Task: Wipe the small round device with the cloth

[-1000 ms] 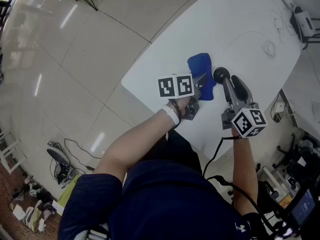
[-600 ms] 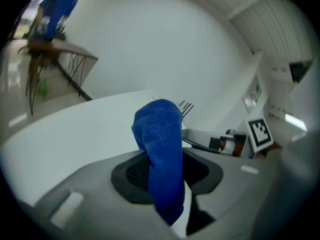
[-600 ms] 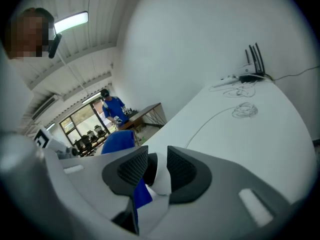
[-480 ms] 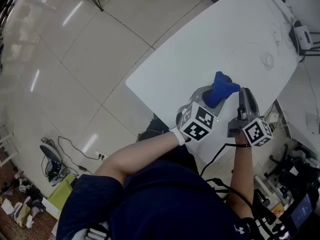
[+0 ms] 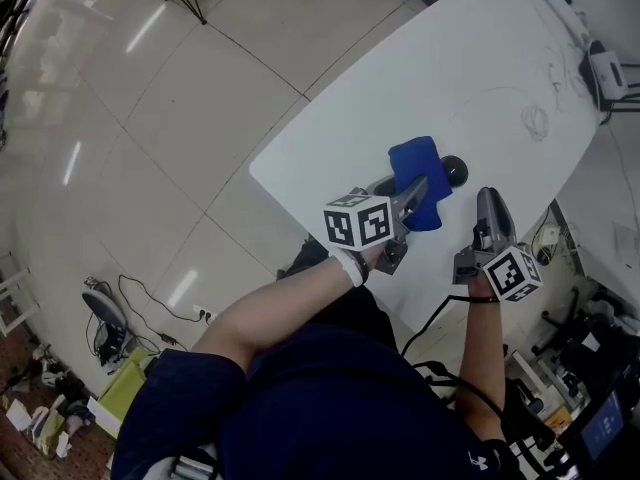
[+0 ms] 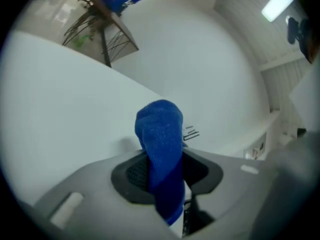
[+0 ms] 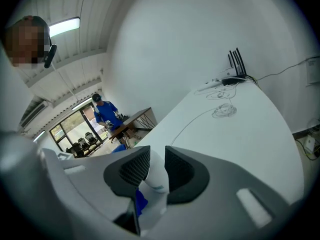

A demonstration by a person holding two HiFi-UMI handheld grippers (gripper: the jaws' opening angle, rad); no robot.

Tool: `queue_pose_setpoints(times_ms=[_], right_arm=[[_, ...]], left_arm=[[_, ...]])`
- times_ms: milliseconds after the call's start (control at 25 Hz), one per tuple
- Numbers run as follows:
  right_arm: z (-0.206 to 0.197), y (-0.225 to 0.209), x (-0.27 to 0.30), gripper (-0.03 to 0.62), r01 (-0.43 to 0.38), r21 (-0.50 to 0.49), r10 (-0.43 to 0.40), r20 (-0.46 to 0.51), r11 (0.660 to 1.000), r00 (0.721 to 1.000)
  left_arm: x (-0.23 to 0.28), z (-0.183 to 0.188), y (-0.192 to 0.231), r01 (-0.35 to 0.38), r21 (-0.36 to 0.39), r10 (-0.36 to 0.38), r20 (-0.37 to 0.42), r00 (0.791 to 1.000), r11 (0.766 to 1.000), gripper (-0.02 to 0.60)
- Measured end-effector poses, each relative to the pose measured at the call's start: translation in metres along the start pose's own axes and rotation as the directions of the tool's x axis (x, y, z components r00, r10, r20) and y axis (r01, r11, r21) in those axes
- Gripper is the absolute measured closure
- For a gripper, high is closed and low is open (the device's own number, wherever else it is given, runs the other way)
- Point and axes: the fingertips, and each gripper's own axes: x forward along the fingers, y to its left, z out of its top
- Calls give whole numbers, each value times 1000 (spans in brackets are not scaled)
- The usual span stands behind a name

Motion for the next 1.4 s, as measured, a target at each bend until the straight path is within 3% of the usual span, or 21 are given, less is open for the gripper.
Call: queue_pose_setpoints(times_ms=[200, 400, 560, 880, 1080, 1160, 1280, 1400], right_arm=[[-3, 1, 3, 497, -12, 16, 12, 4, 1000, 1000], [-5, 0, -3, 500, -17, 28, 17, 12, 999, 1000], [-2, 0, -13, 502, -16, 33, 15, 27, 999, 1000], [7, -4, -37, 505, 7, 59, -11, 72, 998, 997], [12, -7, -47, 508, 16, 79, -23, 98, 997, 995], [14, -7, -53, 508, 18, 85, -27, 108, 996, 994], [17, -5, -61, 508, 24, 94, -35, 121, 995, 992], [20, -9, -69, 508, 31, 105, -45, 133, 994, 990]], left_arm=[[7, -12, 33, -35, -152, 42, 41, 998, 988, 443], [10, -27, 41, -88, -230, 96, 27, 995, 969, 443], [10, -34, 20, -85, -164, 83, -16, 996, 983, 445], [2, -17, -44, -6, -50, 6, 6, 1000, 999, 443], [10, -17, -70, 23, 160, -10, -83, 996, 987, 443], [12, -26, -90, 124, 231, -85, -172, 981, 965, 443], [3, -36, -111, 284, 245, -191, -344, 920, 927, 444], [-12, -38, -104, 330, 230, -198, -457, 867, 916, 445]])
